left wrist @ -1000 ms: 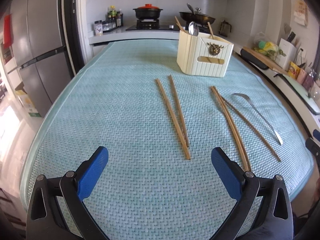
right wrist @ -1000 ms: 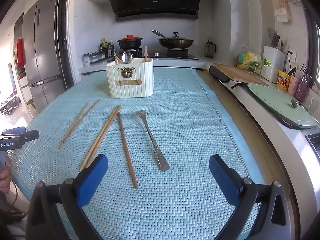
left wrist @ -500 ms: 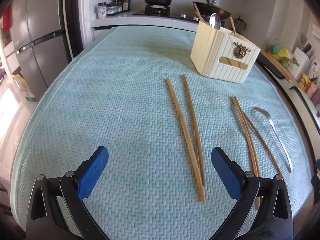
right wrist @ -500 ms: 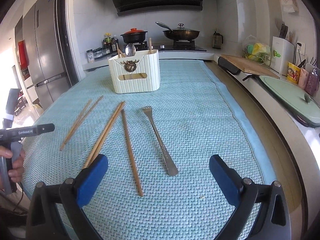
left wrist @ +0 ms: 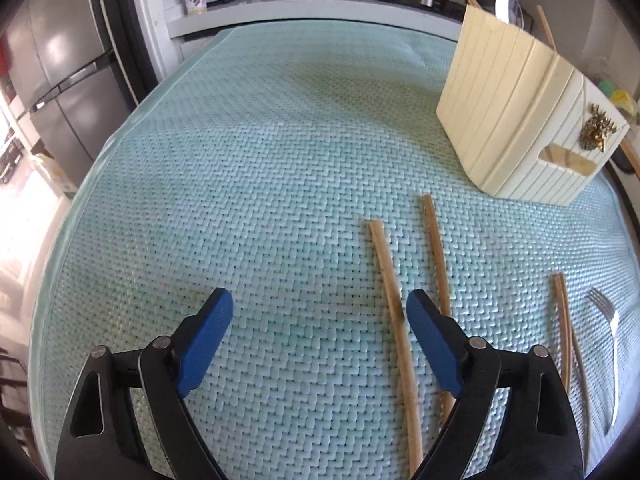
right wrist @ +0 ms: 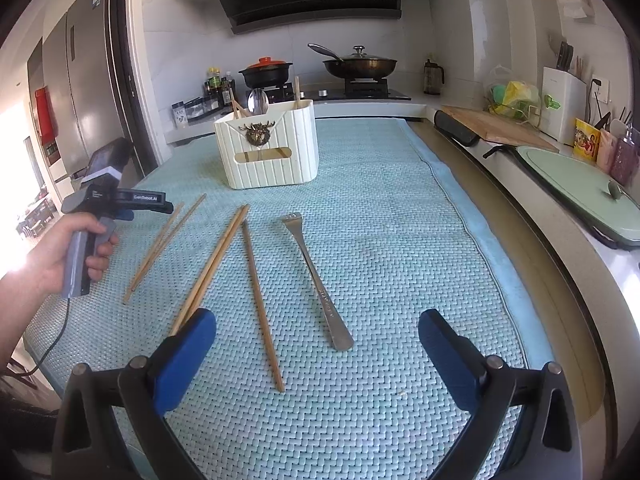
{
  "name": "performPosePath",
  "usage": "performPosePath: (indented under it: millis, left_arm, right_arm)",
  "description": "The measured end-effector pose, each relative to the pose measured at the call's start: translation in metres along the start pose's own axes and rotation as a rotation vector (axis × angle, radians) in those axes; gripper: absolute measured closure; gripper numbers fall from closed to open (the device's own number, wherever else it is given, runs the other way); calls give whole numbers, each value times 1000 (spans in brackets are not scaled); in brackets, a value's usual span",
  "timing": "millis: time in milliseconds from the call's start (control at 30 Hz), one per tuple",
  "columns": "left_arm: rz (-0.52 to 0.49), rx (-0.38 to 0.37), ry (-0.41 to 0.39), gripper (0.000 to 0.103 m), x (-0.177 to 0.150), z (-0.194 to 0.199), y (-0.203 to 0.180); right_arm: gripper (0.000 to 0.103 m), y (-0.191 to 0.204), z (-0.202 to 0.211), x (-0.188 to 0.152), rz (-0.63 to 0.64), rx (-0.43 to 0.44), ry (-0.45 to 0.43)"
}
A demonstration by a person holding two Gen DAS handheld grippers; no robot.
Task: Organize utensils
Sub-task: 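Close the left tool on a wooden chopstick while the right tool grasps the steel fork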
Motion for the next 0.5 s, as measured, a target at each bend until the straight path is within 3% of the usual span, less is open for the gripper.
performPosePath:
  millis: [67,300,500]
  left_arm:
    - [-25,16,-26,17,-8,2,-2]
    - [-98,-44,-51,23,-37,18,4]
    - [-158,-82,-44,23,-44,21,8]
  right_arm:
    - [0,-2,1,0,-3,-2,0]
    - [0,-13,-1,4,-36,5,10]
    - [0,-25,-21,18,-7,-16,116]
Point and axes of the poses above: each gripper's, at about its wrist camera, not at the fingertips, and z roughly against the way its jaws point, y to its left, x to its top, the point moved 2 cm from there along -z, roughly the way its jaws point, and after that the axes turned 11 degrees about x, right-handed, at the moved point
